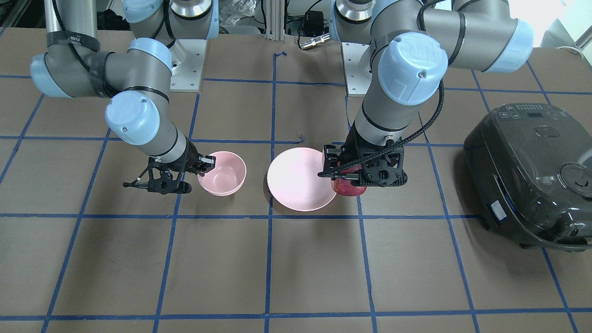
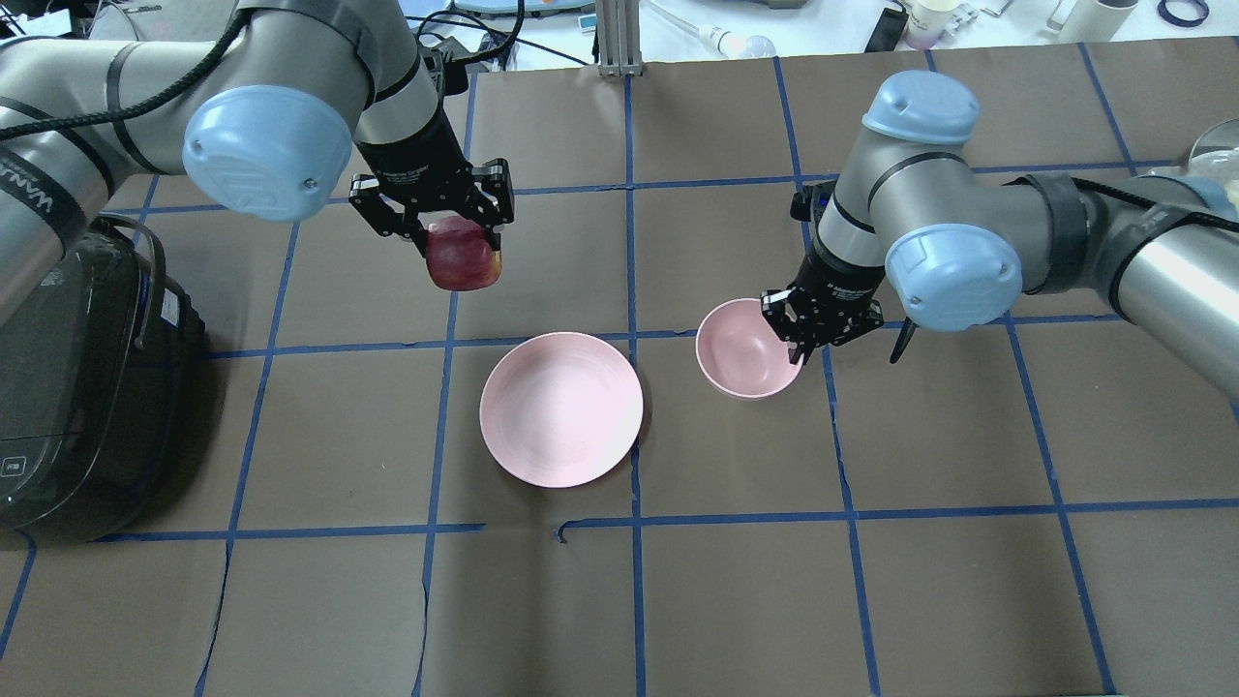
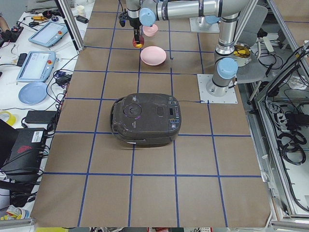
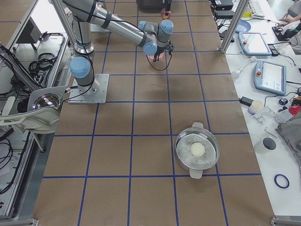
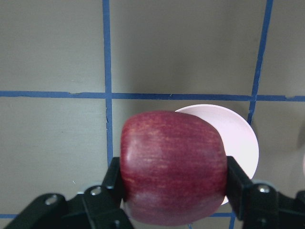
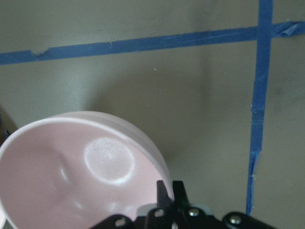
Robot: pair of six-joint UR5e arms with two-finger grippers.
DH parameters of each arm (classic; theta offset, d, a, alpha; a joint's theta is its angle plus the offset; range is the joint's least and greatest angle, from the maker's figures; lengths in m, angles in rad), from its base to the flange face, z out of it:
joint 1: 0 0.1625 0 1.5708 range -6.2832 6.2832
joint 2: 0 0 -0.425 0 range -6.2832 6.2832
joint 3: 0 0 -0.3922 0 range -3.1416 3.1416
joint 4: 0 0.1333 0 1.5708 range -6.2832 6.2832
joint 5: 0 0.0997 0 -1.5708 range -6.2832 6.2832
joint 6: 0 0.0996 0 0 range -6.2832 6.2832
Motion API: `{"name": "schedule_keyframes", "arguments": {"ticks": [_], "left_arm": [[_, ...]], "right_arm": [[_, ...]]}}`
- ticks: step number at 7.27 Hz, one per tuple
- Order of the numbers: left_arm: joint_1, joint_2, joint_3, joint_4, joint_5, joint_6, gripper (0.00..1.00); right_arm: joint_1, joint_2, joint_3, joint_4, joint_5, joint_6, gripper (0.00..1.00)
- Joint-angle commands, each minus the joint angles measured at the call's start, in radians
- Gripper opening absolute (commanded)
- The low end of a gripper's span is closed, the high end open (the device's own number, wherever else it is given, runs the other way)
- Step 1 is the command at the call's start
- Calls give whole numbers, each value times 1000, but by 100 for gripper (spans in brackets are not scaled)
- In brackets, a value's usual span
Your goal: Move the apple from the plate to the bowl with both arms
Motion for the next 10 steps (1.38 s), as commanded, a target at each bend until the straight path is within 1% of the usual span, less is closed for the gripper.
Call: {"name": "schedule_keyframes", "arguments": {"ticks": [1, 2, 3, 4, 5, 6, 7, 8, 9, 10], "left_arm": [[-1, -18, 3, 2, 1, 0, 0], [-1, -23, 1, 3, 0, 0, 0], [-2, -25, 1, 6, -5, -1, 0], [-7, -26, 1, 9, -6, -17, 0], [-30, -29, 7, 15, -8, -79, 0], [-60, -34, 7, 17, -8, -148, 0], [-98, -40, 7, 18, -11, -249, 0], [-152, -54, 7, 59, -57, -382, 0], [-216, -80, 3, 148, -92, -537, 0], [-294, -116, 4, 199, -94, -681, 0]], "right_arm": [[4, -8, 30, -38, -5, 5, 0], [1, -10, 27, -30, -15, 5, 61], [-5, -19, 24, -33, -22, 5, 95], [-11, -34, 14, -25, -22, 5, 100], [-14, -40, -17, -21, -20, 5, 100], [-25, -46, -91, 32, -73, 4, 100], [-66, -54, -196, 144, -153, -13, 100], [-107, -62, -281, 241, -164, -35, 100], [-155, -88, -318, 276, -169, -94, 100], [-195, -136, -323, 297, -186, -101, 100]]}}
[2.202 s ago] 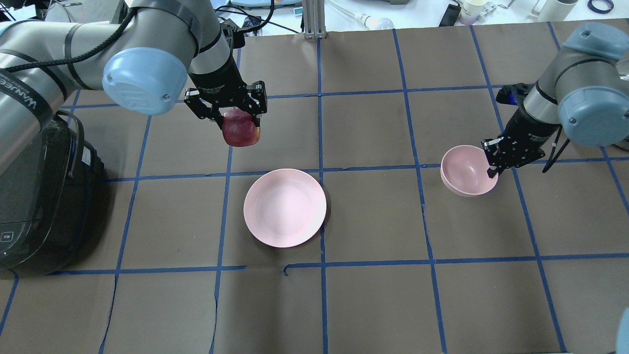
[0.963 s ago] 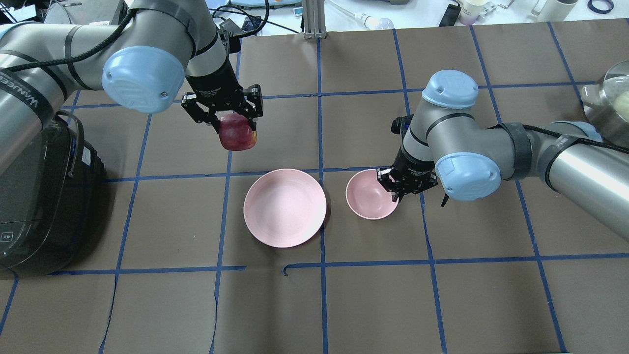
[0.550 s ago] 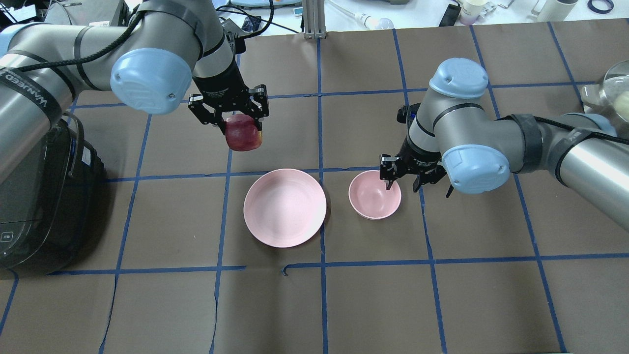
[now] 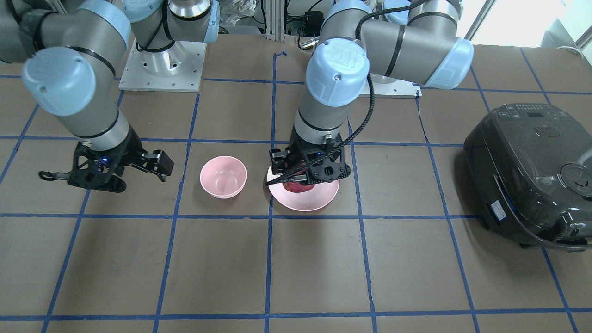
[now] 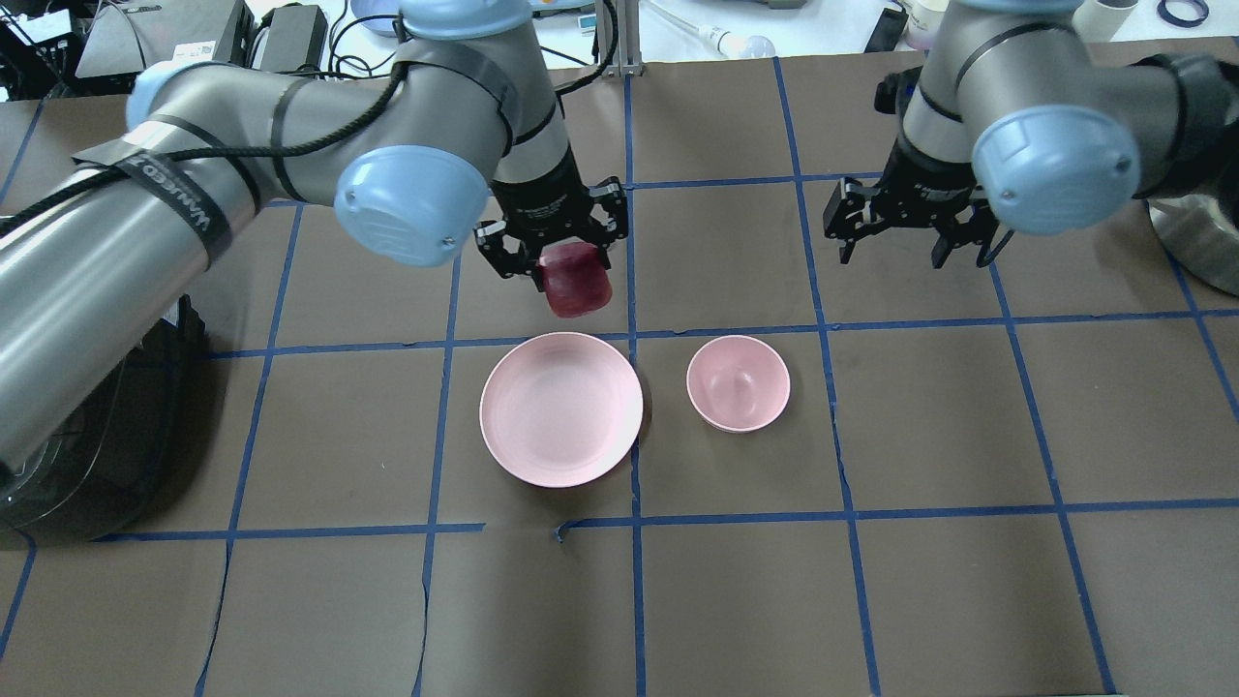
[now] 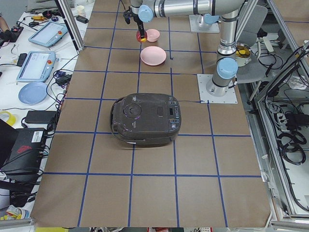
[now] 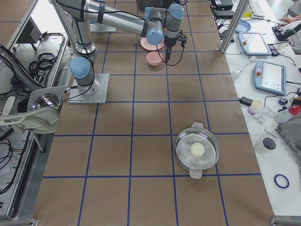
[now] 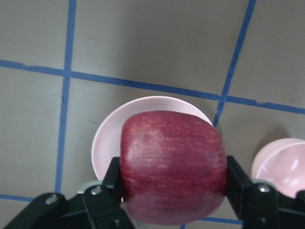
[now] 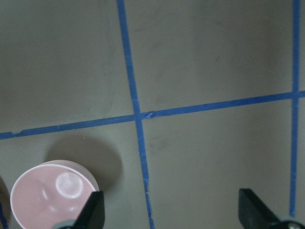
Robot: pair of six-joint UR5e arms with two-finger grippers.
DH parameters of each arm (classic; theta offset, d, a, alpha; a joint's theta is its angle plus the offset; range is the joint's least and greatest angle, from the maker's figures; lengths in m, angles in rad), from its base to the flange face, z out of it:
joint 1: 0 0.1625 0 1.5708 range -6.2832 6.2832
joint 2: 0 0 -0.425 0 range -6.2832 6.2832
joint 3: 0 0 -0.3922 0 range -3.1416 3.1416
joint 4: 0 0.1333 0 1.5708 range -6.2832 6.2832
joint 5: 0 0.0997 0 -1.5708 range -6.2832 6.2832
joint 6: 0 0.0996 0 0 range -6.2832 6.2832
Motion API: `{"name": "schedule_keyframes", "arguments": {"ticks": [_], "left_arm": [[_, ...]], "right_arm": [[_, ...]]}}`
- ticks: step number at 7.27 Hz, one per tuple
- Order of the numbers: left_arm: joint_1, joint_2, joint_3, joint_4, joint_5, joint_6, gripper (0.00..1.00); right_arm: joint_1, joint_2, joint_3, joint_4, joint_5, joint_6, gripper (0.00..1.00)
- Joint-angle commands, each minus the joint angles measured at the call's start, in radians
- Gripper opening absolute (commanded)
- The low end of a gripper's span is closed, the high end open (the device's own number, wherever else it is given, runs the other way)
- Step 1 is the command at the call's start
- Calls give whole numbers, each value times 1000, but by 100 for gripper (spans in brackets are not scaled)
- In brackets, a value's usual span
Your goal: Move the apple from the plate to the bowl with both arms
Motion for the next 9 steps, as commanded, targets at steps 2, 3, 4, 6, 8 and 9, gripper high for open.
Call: {"name": "schedule_keyframes", "arguments": {"ticks": [2, 3, 4, 6, 8, 9], "left_arm": [[-189, -117, 3, 208, -39, -382, 0], [-211, -150, -7, 238, -41, -400, 0], [-228, -171, -10, 230, -39, -395, 0], [-230, -187, -10, 213, -39, -394, 0], [-231, -187, -23, 169, -79, -382, 0], [-231, -187, -24, 167, -75, -376, 0]], "right_arm": [[-78, -64, -30, 35, -53, -17, 100], [-80, -61, -27, 36, -60, -15, 100], [-80, -64, -27, 35, -56, -17, 100], [-80, -62, -25, 36, -56, -15, 100], [-80, -62, -25, 33, -57, -14, 100], [-80, -65, -27, 33, -57, -14, 100]]}}
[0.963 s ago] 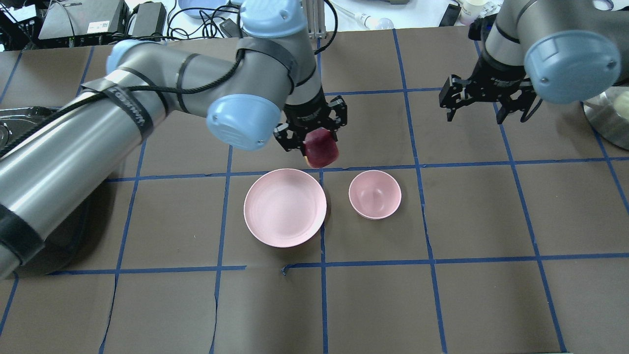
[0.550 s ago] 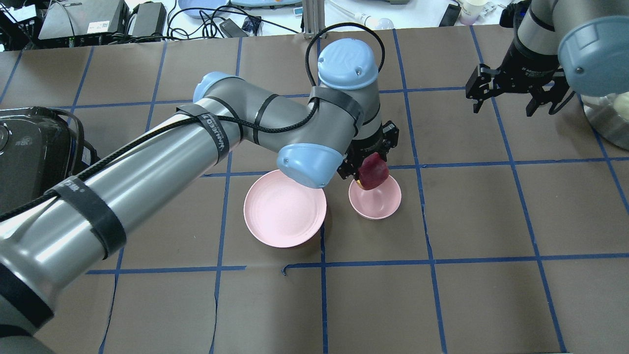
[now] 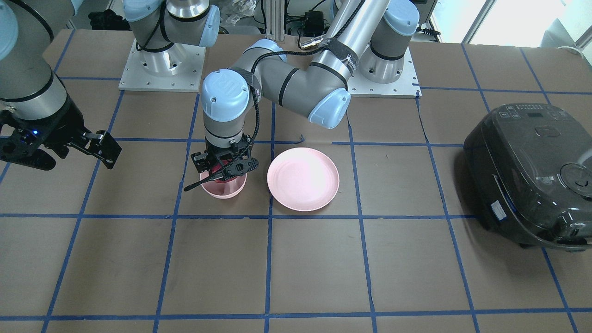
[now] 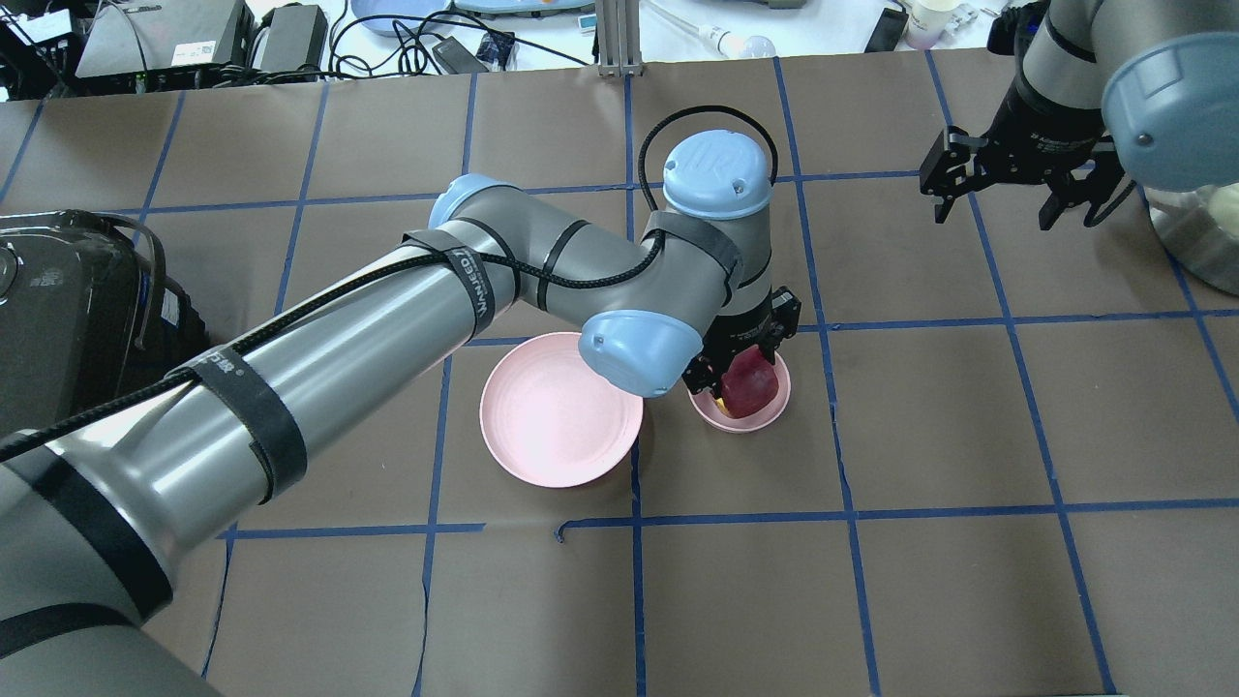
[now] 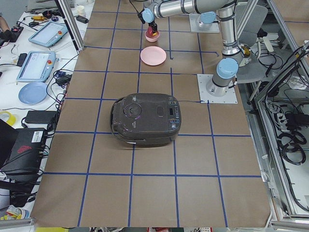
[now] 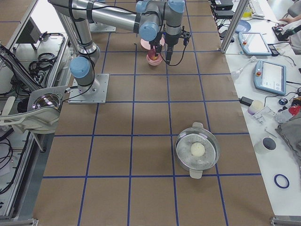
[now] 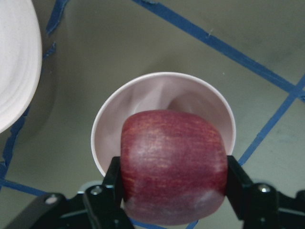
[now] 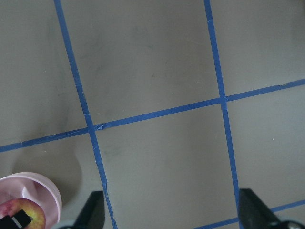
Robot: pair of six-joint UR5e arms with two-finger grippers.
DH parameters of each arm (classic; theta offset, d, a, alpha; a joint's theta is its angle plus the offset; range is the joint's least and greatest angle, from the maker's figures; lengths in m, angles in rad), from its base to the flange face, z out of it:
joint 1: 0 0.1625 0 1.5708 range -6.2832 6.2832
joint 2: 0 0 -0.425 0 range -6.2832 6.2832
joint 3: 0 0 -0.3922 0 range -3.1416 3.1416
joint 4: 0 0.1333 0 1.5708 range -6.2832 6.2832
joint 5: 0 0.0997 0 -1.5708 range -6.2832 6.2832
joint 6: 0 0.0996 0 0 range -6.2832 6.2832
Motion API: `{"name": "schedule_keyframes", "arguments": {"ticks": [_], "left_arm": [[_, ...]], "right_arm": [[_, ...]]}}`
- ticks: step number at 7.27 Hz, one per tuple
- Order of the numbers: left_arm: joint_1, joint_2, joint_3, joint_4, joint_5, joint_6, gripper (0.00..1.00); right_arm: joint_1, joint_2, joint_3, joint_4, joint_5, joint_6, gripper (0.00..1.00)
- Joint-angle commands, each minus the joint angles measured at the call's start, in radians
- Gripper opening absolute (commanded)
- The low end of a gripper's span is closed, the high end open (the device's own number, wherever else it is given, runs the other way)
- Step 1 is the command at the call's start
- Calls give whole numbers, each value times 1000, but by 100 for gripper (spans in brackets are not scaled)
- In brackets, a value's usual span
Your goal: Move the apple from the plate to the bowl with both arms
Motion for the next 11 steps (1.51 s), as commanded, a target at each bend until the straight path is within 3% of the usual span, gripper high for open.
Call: {"name": "schedule_keyframes", "arguments": {"ticks": [1, 2, 6, 8, 9, 11], "left_arm": [[1, -3, -9, -11, 3, 11, 65], [-1, 10, -12, -10, 1, 59, 100], [95, 135, 8, -109, 4, 334, 100], [190, 251, 46, -318, 6, 547, 100], [226, 323, 82, -444, 62, 688, 100], [328, 431, 87, -562, 107, 858, 100]], "right_arm": [[1, -2, -3, -3, 3, 1, 100], [0, -2, -3, -3, 3, 1, 100], [0, -5, -13, -3, 9, 1, 100], [5, -14, -18, 4, 15, 1, 100], [24, -40, -23, 11, 19, 8, 100], [121, -80, -21, 11, 44, 68, 100]]}}
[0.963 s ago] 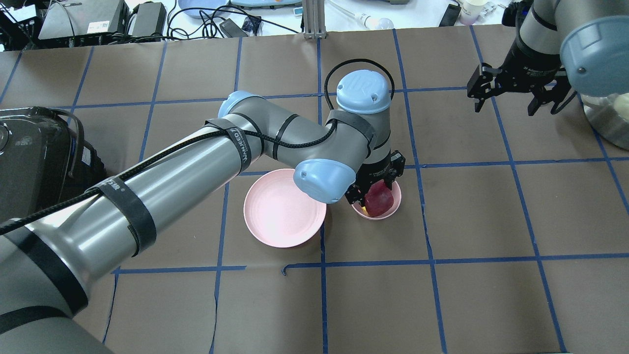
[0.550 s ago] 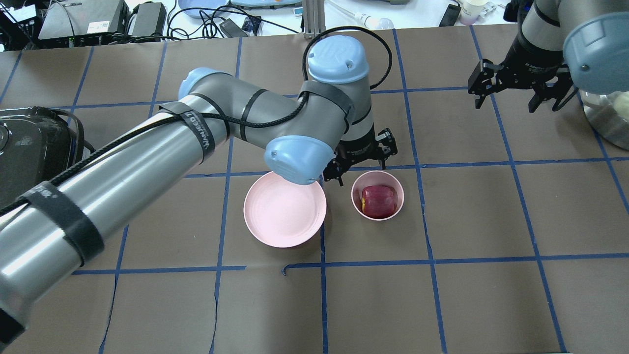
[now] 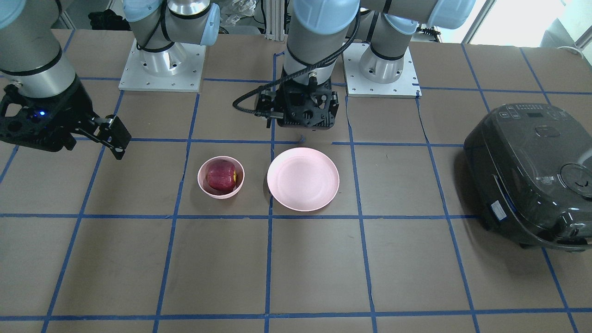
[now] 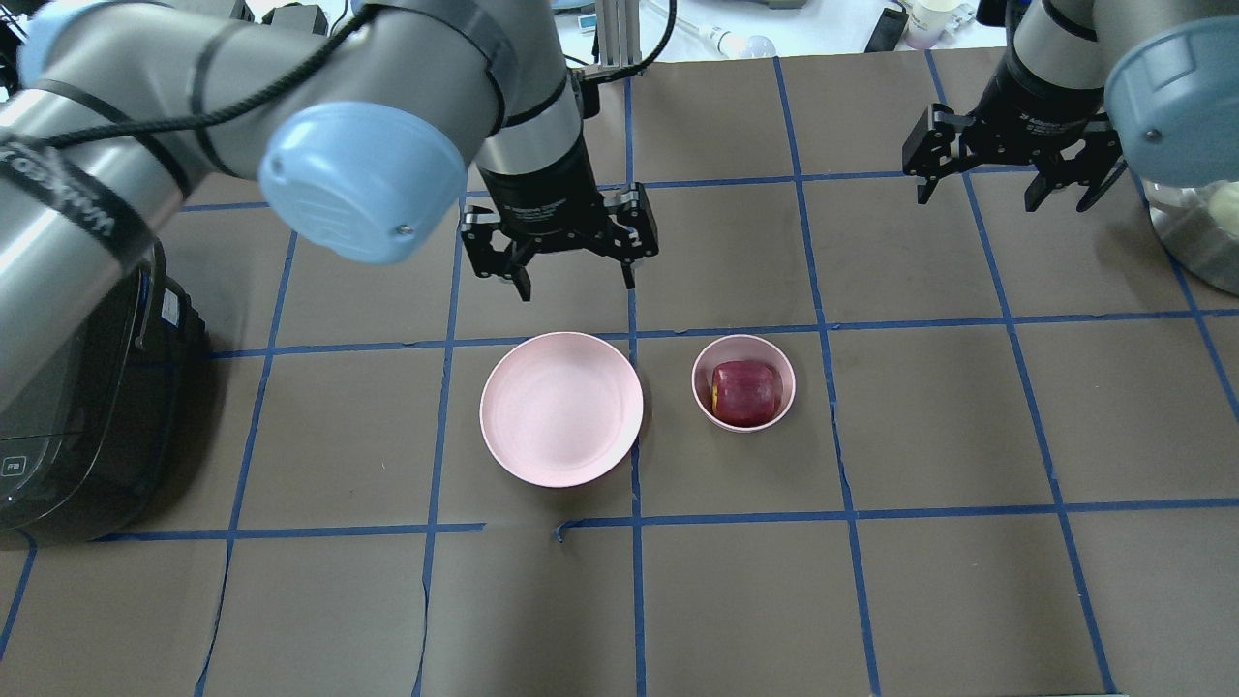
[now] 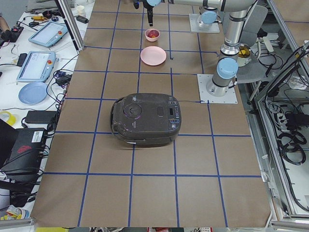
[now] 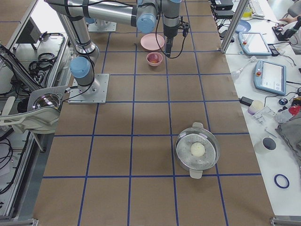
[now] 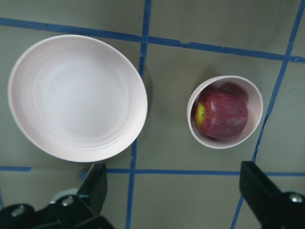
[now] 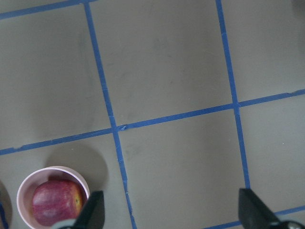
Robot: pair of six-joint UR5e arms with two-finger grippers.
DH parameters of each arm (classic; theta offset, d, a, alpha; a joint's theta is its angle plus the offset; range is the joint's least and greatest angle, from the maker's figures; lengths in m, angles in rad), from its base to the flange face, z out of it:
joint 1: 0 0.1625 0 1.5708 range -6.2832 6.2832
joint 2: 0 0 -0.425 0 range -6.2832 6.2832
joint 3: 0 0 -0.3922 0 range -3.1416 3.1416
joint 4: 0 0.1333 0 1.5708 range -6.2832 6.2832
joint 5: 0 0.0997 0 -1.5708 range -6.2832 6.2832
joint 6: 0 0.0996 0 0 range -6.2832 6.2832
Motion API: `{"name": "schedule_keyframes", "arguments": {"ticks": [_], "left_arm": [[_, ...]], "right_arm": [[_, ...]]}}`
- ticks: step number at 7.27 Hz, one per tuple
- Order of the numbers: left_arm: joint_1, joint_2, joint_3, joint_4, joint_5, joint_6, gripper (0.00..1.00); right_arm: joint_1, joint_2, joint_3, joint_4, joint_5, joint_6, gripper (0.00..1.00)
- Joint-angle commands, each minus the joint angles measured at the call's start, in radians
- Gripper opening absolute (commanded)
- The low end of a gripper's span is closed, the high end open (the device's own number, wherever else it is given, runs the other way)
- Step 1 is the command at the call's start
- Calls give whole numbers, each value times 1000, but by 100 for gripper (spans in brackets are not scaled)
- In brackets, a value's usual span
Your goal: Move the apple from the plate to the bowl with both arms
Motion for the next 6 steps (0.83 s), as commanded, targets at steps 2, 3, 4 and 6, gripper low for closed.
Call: {"name": "schedule_keyframes", "arguments": {"ticks": [2, 3, 4, 6], "left_arm": [[143, 151, -10, -76, 77, 209, 100], [163, 162, -14, -62, 111, 218, 100], [167, 165, -15, -57, 113, 217, 100], [167, 166, -18, -39, 113, 212, 100]], "right_arm": [[77, -49, 9, 12, 89, 31, 100], [77, -58, 0, 65, 124, 31, 100], [77, -63, 0, 67, 121, 30, 100], [76, -65, 4, 67, 112, 25, 100]]}}
